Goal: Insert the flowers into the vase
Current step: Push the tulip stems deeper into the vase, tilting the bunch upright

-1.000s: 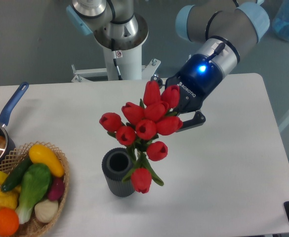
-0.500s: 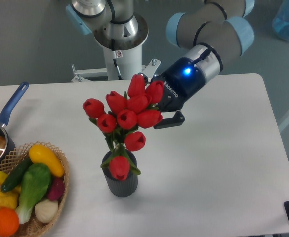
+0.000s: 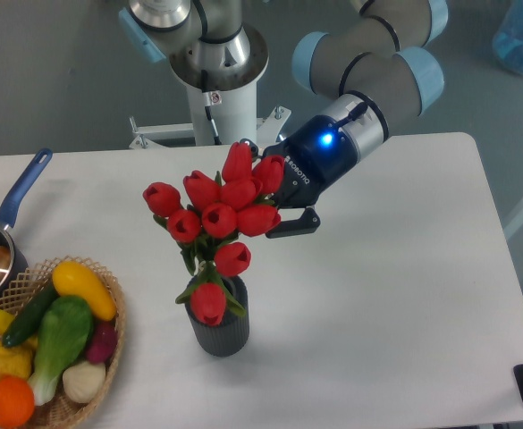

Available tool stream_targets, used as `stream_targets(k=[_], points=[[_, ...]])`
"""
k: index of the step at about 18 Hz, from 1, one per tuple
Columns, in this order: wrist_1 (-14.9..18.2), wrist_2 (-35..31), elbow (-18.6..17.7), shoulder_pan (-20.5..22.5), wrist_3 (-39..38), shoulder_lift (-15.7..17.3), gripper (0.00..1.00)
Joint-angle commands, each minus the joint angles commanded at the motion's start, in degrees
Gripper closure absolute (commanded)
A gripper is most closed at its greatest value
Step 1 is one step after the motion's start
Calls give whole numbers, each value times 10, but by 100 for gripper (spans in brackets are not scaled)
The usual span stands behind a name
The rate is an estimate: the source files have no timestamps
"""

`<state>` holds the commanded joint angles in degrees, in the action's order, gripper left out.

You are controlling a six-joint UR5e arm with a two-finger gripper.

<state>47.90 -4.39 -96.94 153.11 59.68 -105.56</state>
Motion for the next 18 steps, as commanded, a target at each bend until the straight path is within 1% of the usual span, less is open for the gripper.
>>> stream_targets(k=[4,6,12,14,16,18], points=[[-1,-7,-12,0,9,1,100],[-2,-26,-24,-1,16,2,100],[-2,-38,-36,-5,31,0,100],[-2,-52,-41,-18,39,-7,100],[-2,-55,-54,-19,68,-13,100],[-2,-56,-55,-23,78,-17,100]])
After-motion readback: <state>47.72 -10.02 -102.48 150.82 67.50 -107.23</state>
